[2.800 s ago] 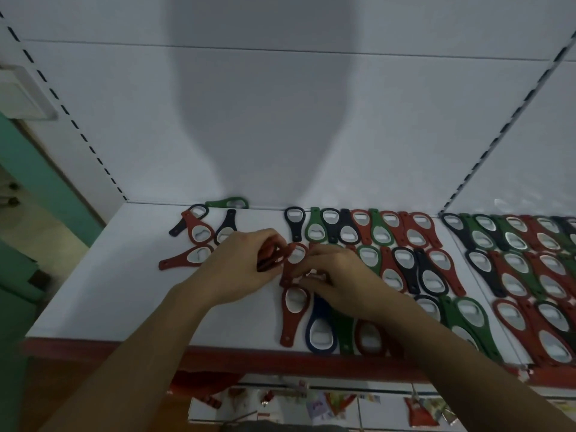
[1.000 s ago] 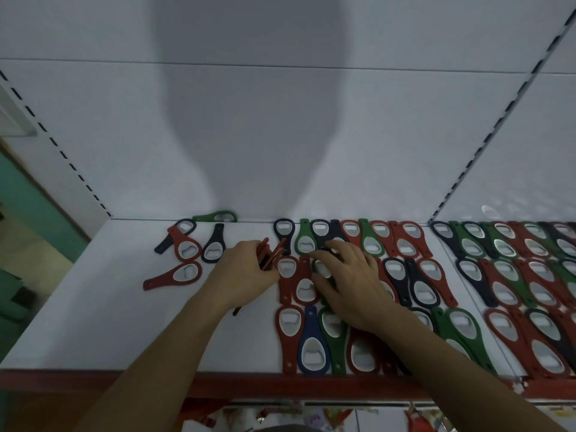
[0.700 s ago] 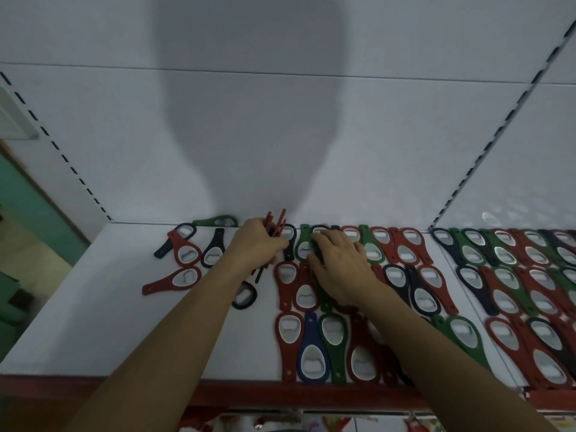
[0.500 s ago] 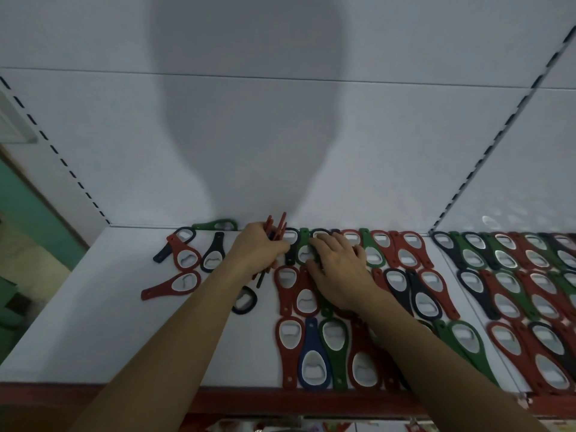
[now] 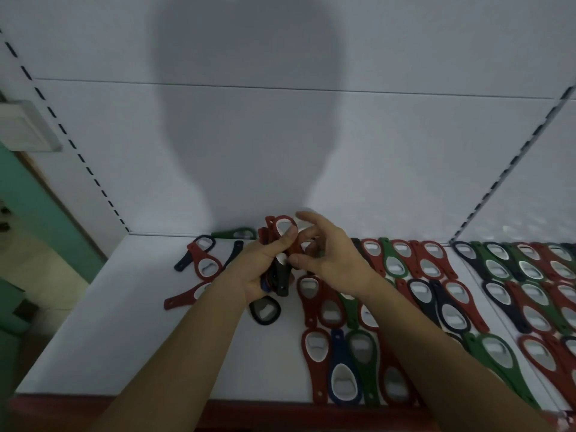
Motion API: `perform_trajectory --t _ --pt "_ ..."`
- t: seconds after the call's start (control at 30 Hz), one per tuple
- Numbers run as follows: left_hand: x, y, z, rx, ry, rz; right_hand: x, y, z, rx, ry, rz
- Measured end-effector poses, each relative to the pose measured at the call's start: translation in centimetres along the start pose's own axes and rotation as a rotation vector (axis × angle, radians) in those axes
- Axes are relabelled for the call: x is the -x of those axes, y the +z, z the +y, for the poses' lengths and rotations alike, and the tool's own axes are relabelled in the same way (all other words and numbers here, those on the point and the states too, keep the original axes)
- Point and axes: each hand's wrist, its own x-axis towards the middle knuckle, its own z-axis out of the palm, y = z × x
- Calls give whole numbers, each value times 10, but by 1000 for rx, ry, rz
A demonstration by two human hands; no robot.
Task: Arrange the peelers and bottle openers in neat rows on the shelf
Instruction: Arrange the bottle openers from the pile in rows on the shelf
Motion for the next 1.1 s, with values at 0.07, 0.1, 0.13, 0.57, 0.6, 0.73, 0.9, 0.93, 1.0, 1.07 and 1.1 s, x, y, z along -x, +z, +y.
perform_trajectory --t 0.07,0.1,0.13,0.57,0.6,0.73,0.9,0.93,1.0,1.07,1.1 --pt "-1 -11 5 -39 -9 45 -7 5 2 -43 -19 77" --pt "-1 -17 8 -42 -6 77 -12 6 3 -46 -39 135" --pt "-2 -21 12 -34 0 103 -17 5 4 -22 -56 196" --pt "-1 -69 32 -19 22 142 -34 27 24 695 -272 34" --pt "-2 -72 32 -20 21 143 -34 28 22 746 -256 19" --pt "-3 -77 27 11 20 94 -25 34 13 704 -237 112" --pt "-3 -74 25 83 23 132 -13 50 12 920 -74 -47" --pt "-3 -75 25 90 21 146 -11 49 15 947 -60 -26" --pt "-2 -75 23 99 20 138 -7 48 18 953 -35 8" --pt "0 -76 22 96 29 114 -5 49 17 951 5 20" --pt "1 -76 21 95 33 107 -4 50 17 951 25 29"
